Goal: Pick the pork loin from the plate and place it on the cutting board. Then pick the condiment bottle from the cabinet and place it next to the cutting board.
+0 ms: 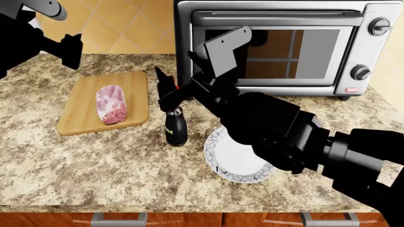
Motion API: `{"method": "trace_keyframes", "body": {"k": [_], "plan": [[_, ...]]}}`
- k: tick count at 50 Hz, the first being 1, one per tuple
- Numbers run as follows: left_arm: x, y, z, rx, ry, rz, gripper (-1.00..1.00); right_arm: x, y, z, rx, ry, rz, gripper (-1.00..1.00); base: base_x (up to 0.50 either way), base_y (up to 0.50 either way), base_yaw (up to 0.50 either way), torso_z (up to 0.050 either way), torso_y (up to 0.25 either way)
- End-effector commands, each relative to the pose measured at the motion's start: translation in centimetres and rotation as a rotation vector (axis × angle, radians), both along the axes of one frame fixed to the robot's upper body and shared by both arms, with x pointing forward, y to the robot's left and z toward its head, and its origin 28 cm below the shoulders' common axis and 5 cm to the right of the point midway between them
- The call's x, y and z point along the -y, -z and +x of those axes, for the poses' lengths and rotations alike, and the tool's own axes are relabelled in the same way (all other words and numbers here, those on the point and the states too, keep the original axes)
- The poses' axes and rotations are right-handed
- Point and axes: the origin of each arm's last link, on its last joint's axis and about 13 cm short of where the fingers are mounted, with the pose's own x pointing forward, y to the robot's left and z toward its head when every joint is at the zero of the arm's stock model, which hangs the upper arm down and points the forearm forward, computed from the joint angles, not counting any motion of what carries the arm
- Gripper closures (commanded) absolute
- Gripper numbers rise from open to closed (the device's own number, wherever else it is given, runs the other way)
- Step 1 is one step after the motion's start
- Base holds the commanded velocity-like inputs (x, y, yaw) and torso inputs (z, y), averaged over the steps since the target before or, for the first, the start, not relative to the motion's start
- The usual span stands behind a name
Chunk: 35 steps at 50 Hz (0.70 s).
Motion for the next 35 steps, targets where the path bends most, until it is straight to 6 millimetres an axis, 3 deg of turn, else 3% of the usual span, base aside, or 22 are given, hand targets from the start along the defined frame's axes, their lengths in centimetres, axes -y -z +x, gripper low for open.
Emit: {"method": "trace_keyframes", "body": {"k": [1, 6, 13, 25, 35], "plan": [[0.0, 0.0, -0.3, 0.002, -0.007, 0.003, -1.0, 1.0, -4.3, -1.1, 0.076, 0.012, 0.027, -1.0, 0.0, 0.0, 0.0, 0.0, 0.0], [0.1, 0.0, -0.7, 0.021, -0.007, -0.004, -1.0, 1.9, -6.0, -1.8, 0.109, 0.037, 0.038, -1.0, 0.0, 0.0, 0.0, 0.0, 0.0], [0.8, 0.6, -2.3, 0.081, -0.011, -0.017, -1.0, 4.9, -7.8, -3.4, 0.128, 0.152, 0.041, -1.0, 0.0, 0.0, 0.0, 0.0, 0.0], [2.6, 2.4, -5.1, 0.163, -0.026, -0.109, -1.0, 9.8, -7.1, -6.5, 0.13, 0.367, 0.097, -1.0, 0.0, 0.0, 0.0, 0.0, 0.0], [3.5, 4.0, -6.8, 0.197, -0.025, -0.158, -1.0, 12.8, -7.5, -9.3, 0.179, 0.527, 0.159, -1.0, 0.0, 0.0, 0.0, 0.0, 0.0]]}}
